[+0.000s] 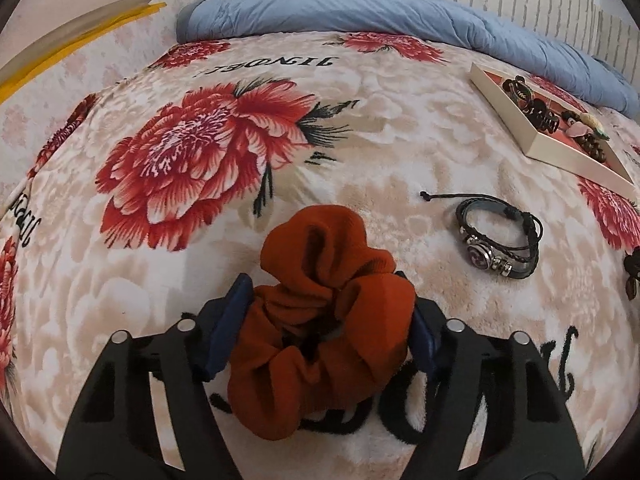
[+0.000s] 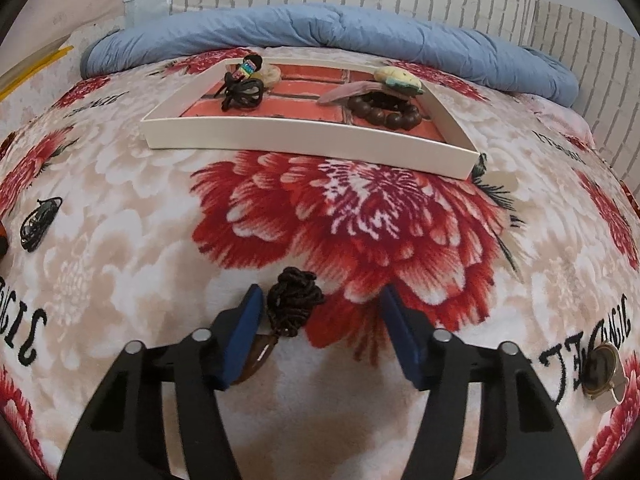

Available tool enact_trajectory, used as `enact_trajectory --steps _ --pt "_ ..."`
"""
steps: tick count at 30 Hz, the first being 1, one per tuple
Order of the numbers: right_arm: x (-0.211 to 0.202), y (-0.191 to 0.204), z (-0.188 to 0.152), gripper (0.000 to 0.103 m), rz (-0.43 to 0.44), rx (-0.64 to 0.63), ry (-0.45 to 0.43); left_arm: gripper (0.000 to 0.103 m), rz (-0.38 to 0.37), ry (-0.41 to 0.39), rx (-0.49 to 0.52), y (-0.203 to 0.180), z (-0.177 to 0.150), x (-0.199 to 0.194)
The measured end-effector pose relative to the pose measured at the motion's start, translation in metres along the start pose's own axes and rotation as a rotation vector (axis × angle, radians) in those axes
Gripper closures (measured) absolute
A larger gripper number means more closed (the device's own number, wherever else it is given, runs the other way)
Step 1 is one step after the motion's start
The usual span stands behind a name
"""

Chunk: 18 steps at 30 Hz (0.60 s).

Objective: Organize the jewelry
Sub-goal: 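Grasp the rust-orange scrunchie with the left tool while the right tool grasps the black hair tie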

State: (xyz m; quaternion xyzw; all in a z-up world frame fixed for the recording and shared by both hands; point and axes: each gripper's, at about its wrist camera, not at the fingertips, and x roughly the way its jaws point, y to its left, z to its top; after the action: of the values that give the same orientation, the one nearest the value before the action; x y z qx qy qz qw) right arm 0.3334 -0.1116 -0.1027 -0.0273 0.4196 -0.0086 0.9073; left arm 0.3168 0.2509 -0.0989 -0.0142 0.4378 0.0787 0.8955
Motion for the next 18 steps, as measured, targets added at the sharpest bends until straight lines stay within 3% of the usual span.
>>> enact_trajectory --steps 8,12,18 --pt "0.0027 0.0004 0.0025 0.06 0.027 0.003 0.006 0.054 -0.02 0.0 0.005 -0.0006 0.0008 0.0018" --pt "0.0019 -0.0006 0.0039 0.075 0.046 0.012 -0.003 0.063 -0.013 -0.01 0.007 -0.001 0.0019 -0.0007" --pt "0.001 -0.0023 0.0059 0.077 0.072 0.02 -0.007 0.071 -0.015 -0.018 -0.008 0.0029 0.0032 -0.0033"
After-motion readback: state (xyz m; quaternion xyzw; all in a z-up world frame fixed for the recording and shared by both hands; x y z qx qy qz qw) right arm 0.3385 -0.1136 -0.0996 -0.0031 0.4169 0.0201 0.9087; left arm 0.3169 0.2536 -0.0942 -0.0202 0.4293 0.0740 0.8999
